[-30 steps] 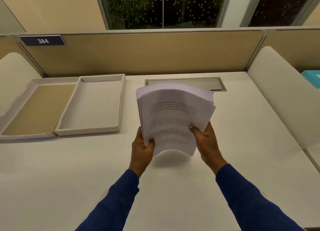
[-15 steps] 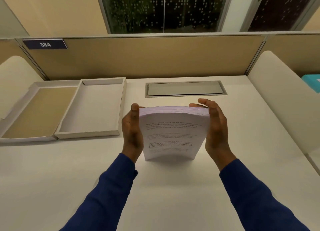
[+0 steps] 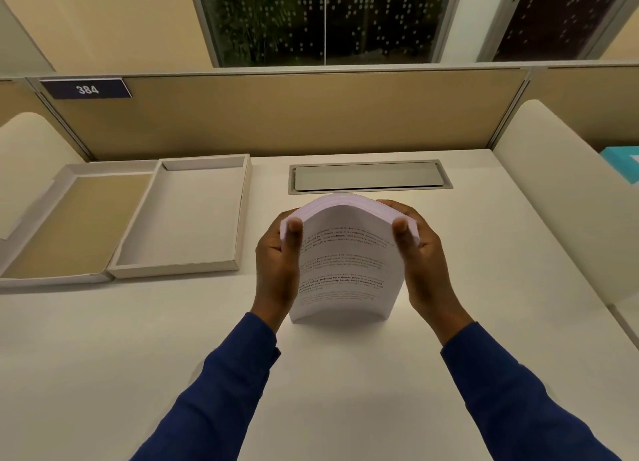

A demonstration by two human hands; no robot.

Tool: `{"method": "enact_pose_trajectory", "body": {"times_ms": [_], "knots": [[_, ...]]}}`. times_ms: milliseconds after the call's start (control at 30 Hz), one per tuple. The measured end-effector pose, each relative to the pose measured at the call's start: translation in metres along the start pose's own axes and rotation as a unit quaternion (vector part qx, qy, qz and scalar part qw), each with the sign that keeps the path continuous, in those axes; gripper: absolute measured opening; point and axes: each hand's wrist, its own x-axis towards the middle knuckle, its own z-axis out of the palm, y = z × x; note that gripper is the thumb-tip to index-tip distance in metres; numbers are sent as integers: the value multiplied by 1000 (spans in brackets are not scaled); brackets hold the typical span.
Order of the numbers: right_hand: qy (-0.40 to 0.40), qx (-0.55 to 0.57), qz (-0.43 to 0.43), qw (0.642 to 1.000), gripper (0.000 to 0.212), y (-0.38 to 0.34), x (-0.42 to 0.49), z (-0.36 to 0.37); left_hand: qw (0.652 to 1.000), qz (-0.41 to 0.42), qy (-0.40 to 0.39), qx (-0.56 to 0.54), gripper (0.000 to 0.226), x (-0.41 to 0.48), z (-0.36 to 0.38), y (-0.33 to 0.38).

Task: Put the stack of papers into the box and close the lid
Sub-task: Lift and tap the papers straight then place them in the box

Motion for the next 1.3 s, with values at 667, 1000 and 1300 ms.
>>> {"method": "enact_pose_trajectory", "body": {"times_ms": [667, 1000, 1300], "knots": [[71, 37, 111, 991, 24, 56, -35, 11, 995, -54, 83, -11, 31, -38, 15, -42], [27, 2, 104, 994, 36, 83, -39, -2, 997, -52, 59, -1, 34, -42, 5, -62], [-32, -70, 113, 991, 33, 100, -39, -20, 989, -134, 29, 55, 29, -54, -5, -91]]}}
